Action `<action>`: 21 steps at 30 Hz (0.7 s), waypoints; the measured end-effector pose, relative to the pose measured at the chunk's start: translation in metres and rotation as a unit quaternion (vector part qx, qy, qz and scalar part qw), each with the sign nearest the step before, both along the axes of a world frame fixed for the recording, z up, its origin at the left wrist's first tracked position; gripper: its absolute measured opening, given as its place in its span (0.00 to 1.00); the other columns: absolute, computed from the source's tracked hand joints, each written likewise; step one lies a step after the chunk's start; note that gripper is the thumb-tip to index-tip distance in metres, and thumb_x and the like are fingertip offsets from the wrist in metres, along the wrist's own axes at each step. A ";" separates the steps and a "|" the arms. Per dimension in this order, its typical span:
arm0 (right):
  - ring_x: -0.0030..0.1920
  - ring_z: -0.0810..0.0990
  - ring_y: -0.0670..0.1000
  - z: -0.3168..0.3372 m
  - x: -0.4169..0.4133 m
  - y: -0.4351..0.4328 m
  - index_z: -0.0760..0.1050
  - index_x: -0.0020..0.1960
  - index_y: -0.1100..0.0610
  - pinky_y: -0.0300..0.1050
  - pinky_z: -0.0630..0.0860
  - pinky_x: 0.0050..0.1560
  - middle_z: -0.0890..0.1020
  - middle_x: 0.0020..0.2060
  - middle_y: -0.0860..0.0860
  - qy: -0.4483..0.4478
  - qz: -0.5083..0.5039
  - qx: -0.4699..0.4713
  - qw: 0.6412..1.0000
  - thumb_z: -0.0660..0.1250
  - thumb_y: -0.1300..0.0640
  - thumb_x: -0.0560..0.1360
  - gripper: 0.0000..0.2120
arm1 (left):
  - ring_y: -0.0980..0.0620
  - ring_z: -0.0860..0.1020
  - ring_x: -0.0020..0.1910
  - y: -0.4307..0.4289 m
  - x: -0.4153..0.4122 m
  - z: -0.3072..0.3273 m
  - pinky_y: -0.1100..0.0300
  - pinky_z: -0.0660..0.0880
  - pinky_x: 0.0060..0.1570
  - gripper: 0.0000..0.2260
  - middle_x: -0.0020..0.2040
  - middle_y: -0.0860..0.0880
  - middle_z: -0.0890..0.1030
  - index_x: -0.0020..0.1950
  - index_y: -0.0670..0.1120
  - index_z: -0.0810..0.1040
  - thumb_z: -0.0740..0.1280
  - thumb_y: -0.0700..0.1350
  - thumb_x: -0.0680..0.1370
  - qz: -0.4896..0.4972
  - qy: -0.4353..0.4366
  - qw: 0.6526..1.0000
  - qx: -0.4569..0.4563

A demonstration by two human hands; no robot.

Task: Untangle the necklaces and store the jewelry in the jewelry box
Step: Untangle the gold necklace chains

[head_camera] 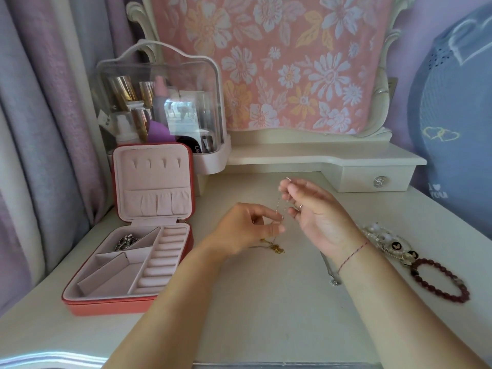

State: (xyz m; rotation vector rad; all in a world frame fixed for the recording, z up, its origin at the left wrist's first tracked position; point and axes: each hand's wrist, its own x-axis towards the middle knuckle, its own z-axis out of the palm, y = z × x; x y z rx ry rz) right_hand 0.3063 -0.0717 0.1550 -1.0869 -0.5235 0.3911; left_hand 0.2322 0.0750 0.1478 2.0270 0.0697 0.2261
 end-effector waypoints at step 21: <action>0.41 0.78 0.40 -0.016 -0.005 0.005 0.83 0.45 0.52 0.27 0.70 0.35 0.84 0.42 0.46 -0.118 -0.049 -0.331 0.935 0.70 0.60 0.74 0.05 | 0.54 0.52 0.27 0.009 -0.006 0.016 0.62 0.49 0.26 0.12 0.26 0.53 0.57 0.53 0.50 0.84 0.64 0.49 0.75 -0.069 -0.122 0.932 -0.334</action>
